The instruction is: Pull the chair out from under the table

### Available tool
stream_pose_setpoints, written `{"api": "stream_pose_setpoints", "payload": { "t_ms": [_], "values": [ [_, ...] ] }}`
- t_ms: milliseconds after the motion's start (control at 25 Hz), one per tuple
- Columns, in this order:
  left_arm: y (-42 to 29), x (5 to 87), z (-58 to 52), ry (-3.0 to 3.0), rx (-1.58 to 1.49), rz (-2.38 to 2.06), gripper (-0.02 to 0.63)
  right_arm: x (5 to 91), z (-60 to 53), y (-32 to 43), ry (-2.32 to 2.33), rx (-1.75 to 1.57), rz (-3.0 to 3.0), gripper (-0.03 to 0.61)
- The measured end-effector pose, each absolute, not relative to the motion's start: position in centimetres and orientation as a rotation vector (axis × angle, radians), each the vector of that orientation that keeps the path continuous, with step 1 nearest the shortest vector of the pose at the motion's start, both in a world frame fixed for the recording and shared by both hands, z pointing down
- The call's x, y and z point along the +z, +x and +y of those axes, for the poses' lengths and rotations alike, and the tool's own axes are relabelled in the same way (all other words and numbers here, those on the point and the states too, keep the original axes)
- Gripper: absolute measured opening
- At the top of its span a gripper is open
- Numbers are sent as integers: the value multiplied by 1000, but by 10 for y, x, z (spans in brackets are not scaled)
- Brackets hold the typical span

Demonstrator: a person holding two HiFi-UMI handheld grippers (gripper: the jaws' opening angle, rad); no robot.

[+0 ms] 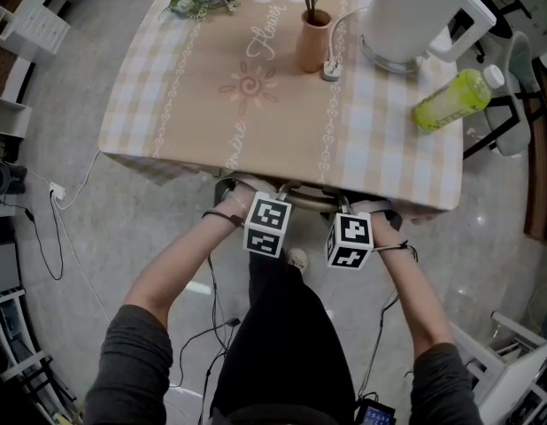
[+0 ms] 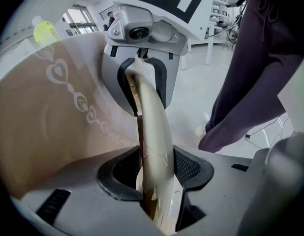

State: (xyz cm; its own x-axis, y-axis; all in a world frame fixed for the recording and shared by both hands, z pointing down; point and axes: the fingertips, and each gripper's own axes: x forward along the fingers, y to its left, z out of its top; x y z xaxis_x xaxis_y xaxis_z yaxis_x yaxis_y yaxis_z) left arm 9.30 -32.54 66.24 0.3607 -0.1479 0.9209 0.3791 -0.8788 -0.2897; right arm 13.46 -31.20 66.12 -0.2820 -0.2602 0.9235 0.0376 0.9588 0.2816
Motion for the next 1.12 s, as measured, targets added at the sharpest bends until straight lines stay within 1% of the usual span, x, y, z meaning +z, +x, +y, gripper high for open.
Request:
{"api": "stream_pose_setpoints", "payload": {
  "t_ms": [80, 120, 200, 480, 1120],
  "values": [
    [92, 664, -324, -2170, -1542, -213, 173, 662, -313, 133, 167, -300, -1831, 201],
    [92, 664, -323, -2167, -1540, -219, 170, 662, -312, 133, 161, -291, -1827, 190],
    [92, 665, -322, -2157, -1536, -228, 159, 664, -311, 133, 150, -262, -1829, 147],
    [92, 665, -322, -2153, -1549, -233, 153, 665, -308, 133, 135, -212, -1830, 143],
    [92, 666, -320, -2144, -1587, -233, 152, 663, -308, 131, 137, -212, -1810, 141]
  ]
}}
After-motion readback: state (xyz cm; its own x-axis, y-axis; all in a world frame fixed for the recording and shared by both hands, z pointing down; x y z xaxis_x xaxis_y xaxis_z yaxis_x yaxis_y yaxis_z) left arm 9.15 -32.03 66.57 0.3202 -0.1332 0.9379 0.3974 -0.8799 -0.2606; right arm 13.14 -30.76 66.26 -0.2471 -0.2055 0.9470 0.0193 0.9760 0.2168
